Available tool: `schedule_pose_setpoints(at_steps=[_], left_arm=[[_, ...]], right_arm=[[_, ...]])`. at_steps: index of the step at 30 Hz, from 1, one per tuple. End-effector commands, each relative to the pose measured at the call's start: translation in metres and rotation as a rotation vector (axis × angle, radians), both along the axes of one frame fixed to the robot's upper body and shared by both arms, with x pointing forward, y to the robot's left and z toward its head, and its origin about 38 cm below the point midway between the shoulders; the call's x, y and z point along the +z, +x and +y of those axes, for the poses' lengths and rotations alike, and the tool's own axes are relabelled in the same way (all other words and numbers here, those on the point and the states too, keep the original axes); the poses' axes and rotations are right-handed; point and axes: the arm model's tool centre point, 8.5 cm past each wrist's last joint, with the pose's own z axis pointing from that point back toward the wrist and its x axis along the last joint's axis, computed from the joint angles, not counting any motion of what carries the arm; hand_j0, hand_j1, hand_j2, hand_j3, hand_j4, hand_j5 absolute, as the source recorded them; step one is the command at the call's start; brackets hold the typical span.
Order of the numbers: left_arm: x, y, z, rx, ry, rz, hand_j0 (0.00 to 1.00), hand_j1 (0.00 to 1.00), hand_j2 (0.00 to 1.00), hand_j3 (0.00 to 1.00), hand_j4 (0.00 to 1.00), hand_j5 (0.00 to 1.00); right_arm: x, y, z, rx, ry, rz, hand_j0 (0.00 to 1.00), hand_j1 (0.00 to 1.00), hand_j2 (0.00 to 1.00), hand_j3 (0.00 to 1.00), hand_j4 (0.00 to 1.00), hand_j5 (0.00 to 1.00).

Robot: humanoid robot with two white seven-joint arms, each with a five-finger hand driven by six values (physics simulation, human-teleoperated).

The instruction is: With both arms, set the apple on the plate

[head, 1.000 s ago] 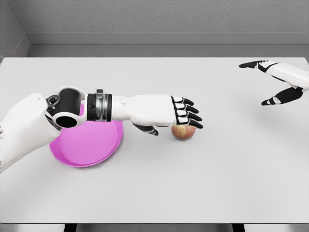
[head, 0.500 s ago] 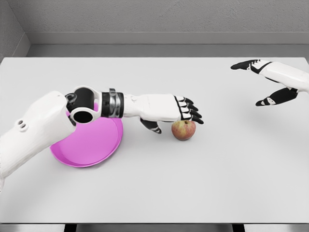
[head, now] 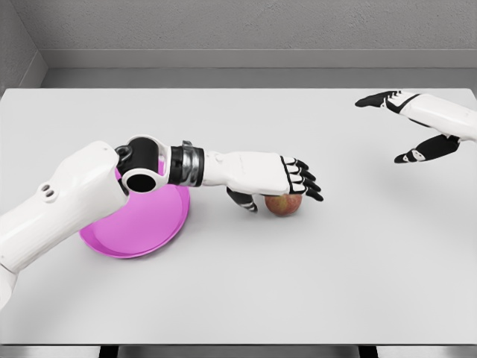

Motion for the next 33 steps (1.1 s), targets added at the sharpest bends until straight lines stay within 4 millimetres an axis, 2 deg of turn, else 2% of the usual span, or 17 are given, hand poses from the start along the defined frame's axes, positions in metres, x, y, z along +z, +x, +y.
schedule_pose_setpoints(at_steps=[1,8,11,21,26,29,33], left_arm=[[-0.001,0.001,0.000,0.004,0.006,-0.005,1.00,1.00,1.00,1.00,1.00,1.00],[-0.001,0.001,-0.013,-0.015,0.021,-0.027,1.00,1.00,1.00,1.00,1.00,1.00],[-0.008,0.009,-0.012,0.012,0.033,-0.010,1.00,1.00,1.00,1.00,1.00,1.00],[-0.014,0.015,-0.008,0.033,0.048,-0.001,0.99,0.99,0.99,0.99,0.99,0.99],[-0.014,0.013,-0.014,0.023,0.050,-0.011,0.97,0.97,0.97,0.97,0.97,0.97],[-0.015,0.013,-0.015,0.021,0.061,-0.022,0.92,0.92,0.92,0.92,0.92,0.92],[-0.017,0.014,-0.019,0.023,0.063,-0.018,0.92,0.92,0.92,0.92,0.92,0.92]], right_arm=[[0.001,0.000,-0.001,-0.003,0.006,0.001,1.00,1.00,1.00,1.00,1.00,1.00],[0.001,-0.001,0.002,0.006,0.003,-0.001,1.00,1.00,1.00,1.00,1.00,1.00],[0.001,-0.003,0.004,0.013,0.003,-0.001,1.00,1.00,1.00,1.00,1.00,1.00],[0.001,-0.003,0.004,0.014,0.003,0.000,1.00,1.00,1.00,1.00,1.00,1.00],[-0.002,-0.004,0.004,0.015,0.001,0.005,1.00,1.00,1.00,1.00,1.00,1.00],[-0.002,-0.004,0.005,0.016,0.004,0.005,1.00,1.00,1.00,1.00,1.00,1.00],[-0.002,-0.004,0.005,0.017,0.004,0.004,1.00,1.00,1.00,1.00,1.00,1.00]])
